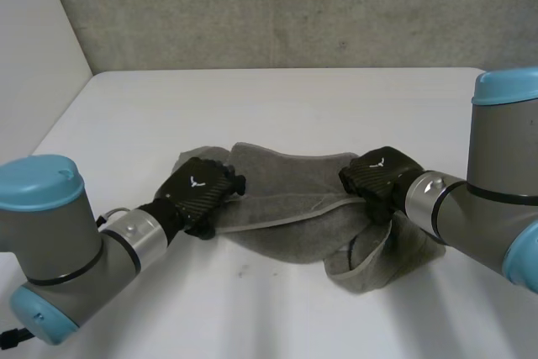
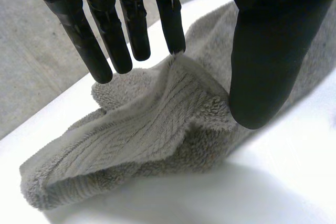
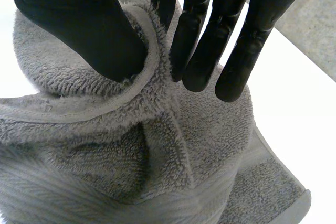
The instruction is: Fold the towel.
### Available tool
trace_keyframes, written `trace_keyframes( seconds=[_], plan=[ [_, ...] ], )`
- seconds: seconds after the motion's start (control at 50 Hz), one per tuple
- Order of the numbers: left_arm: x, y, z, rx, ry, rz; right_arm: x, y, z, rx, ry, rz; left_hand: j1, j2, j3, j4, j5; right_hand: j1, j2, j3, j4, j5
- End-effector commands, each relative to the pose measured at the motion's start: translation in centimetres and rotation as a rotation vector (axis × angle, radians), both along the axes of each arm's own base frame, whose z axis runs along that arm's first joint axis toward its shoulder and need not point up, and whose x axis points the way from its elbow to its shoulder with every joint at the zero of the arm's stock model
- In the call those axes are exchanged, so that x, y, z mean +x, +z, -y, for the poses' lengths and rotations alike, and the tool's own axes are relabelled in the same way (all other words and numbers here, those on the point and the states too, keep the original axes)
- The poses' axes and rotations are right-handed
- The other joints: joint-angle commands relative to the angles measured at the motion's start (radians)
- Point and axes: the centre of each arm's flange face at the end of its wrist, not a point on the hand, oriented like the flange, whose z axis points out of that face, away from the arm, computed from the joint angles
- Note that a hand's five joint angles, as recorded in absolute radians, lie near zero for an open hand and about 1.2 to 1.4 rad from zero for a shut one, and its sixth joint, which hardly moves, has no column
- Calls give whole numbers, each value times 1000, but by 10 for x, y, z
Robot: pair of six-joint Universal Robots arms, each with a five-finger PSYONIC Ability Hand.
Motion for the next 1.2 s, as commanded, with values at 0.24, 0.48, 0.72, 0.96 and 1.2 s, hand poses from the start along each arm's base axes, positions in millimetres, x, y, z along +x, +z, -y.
trace_keyframes(
  seconds=[0.24, 0.48, 0.72, 0.96, 1.2],
  plan=[
    [-1, -15, 2, -166, -76, 190, -11, -10, 5, 27, -34, -12, 678, 682, 680, 683, 685, 431, 240, 216, 212, 243],
    [5, 63, -12, -322, 58, 133, -18, 45, -5, -100, 3, -60, 860, 863, 862, 864, 866, 431, 240, 216, 212, 243],
    [21, 116, -30, -128, 156, 40, -24, 71, -29, -104, 96, -187, 860, 863, 862, 864, 866, 431, 240, 216, 212, 243],
    [11, 47, 26, 49, 181, 173, -12, 9, 12, -14, 91, -330, 860, 863, 862, 864, 866, 431, 240, 216, 212, 243],
    [-22, 215, 115, -678, 294, -195, 33, 160, 100, -1035, -206, -84, 860, 863, 862, 864, 866, 431, 240, 216, 212, 243]
  ],
)
